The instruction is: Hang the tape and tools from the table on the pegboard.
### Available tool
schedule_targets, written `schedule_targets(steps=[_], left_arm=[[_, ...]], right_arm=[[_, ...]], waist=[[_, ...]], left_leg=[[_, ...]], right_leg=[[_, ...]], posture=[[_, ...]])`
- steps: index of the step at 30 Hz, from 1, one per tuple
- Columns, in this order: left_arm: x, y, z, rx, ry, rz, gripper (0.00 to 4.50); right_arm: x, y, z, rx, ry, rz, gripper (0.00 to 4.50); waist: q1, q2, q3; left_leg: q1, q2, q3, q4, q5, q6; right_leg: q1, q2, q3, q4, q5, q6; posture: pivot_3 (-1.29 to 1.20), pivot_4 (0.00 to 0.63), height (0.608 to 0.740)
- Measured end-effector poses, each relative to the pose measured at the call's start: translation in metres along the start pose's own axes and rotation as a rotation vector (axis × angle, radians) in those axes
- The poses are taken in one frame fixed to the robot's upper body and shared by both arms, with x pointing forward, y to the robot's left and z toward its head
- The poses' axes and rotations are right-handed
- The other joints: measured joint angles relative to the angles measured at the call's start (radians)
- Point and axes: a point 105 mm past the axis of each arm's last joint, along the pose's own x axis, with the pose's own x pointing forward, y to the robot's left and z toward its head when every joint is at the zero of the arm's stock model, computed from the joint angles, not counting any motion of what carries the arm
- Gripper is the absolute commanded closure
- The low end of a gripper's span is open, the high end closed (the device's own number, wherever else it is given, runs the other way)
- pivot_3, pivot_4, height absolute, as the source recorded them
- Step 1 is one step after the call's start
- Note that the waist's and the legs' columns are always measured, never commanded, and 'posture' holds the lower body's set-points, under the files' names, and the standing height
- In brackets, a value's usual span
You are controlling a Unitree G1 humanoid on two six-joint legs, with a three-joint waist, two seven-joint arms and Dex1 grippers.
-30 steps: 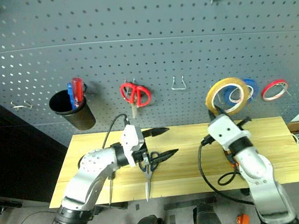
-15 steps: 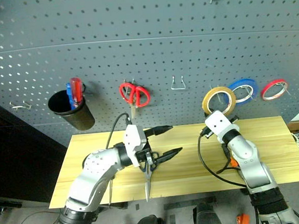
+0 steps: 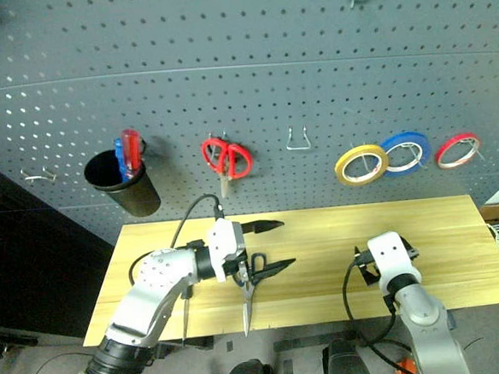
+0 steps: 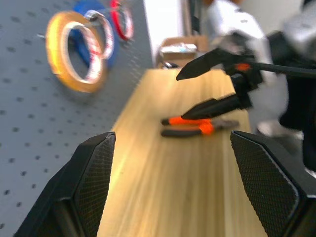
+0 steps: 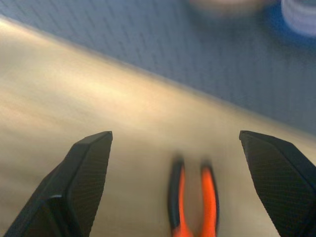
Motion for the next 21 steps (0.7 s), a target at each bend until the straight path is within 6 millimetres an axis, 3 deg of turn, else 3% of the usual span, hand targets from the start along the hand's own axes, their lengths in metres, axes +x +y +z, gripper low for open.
schedule_targets(steps=[4, 9, 18, 21], left_arm=[[0.002, -0.006, 0.001, 0.027, -0.005, -0.044, 0.55], [0.003, -0.009, 0.0, 0.049, 0.004, -0.074, 0.55], [0.004, -0.013, -0.001, 0.055, 0.012, -0.099, 0.55], [0.005, -0.014, -0.001, 0.063, 0.011, -0.105, 0.55]], right_arm=[[0.012, -0.006, -0.009, 0.065, 0.134, 0.046, 0.06], [0.029, -0.02, -0.039, 0.143, 0.331, 0.074, 0.06], [0.038, -0.028, -0.065, 0.195, 0.457, 0.097, 0.06], [0.044, -0.028, -0.065, 0.212, 0.461, 0.11, 0.06]], waist=[[-0.002, 0.0, 0.0], [-0.002, 0.0, 0.0], [-0.002, 0.0, 0.0], [-0.005, 0.0, 0.0]], left_leg=[[-0.001, 0.001, 0.0, -0.001, 0.0, 0.0], [-0.001, 0.0, 0.0, -0.001, 0.0, 0.0], [-0.001, 0.0, 0.001, -0.001, 0.0, 0.0], [-0.001, 0.001, 0.001, -0.001, 0.0, 0.0]], right_leg=[[0.0, 0.001, -0.001, 0.0, 0.0, 0.0], [0.0, 0.0, -0.001, -0.001, 0.0, 0.0], [-0.001, 0.0, 0.0, -0.001, 0.0, 0.0], [0.0, 0.0, 0.0, 0.0, 0.0, 0.0]], posture=[[-0.08, 0.196, 0.74], [-0.06, 0.197, 0.74], [-0.05, 0.198, 0.74], [-0.05, 0.196, 0.74]])
